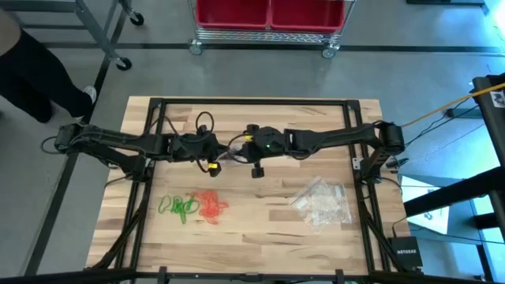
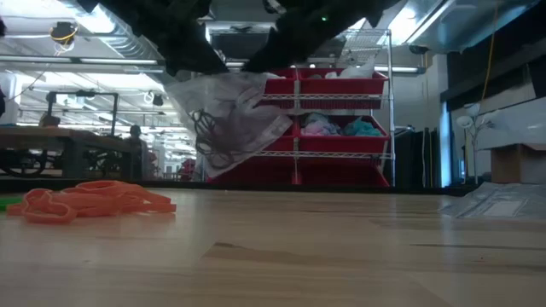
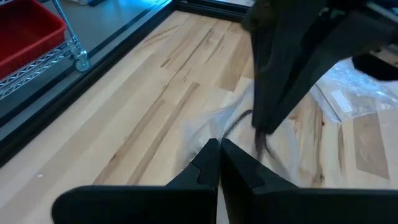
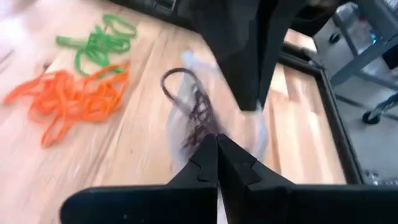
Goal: Sort rubber bands
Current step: Put the black rubber band into the transparent zip bag, then close the transparent zip bag
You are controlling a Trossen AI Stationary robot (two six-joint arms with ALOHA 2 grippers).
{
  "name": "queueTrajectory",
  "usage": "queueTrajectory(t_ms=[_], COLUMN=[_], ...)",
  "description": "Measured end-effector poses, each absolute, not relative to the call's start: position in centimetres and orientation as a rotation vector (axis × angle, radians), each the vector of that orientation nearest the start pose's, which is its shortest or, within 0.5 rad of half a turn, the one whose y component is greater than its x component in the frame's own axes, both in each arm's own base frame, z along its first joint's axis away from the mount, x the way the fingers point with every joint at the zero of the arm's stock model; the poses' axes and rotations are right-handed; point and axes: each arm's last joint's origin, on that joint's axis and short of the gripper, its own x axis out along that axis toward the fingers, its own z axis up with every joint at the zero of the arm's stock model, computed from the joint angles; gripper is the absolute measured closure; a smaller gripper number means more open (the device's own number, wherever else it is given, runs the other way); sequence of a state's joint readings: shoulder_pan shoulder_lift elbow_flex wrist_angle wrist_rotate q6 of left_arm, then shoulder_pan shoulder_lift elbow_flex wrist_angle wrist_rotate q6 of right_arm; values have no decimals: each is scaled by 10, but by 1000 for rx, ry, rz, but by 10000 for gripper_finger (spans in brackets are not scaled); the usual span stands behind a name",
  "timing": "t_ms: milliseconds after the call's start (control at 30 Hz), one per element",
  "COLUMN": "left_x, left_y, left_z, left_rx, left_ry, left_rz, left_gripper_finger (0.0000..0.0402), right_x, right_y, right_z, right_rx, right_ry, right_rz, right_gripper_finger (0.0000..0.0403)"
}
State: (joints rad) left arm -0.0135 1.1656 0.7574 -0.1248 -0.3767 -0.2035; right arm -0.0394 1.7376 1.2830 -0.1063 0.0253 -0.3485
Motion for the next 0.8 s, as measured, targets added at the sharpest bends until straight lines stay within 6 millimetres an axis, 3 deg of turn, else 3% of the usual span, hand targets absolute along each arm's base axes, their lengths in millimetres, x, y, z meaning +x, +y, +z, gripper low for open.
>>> queueTrajectory(t_ms=[533, 800], left_x=[247, 247], left_y=[8, 8], left_z=[256, 256], left_rx=[-100, -97], left_ry=[478, 480], left_rz=[410, 409], left_gripper_finger=[401, 401], right_x=[388, 387], right_y=[-20, -15], right_z=[264, 269], right_rx=[-292, -245], right_ry=[580, 556], right_rz=[-130, -78], right_gripper_finger=[394, 280])
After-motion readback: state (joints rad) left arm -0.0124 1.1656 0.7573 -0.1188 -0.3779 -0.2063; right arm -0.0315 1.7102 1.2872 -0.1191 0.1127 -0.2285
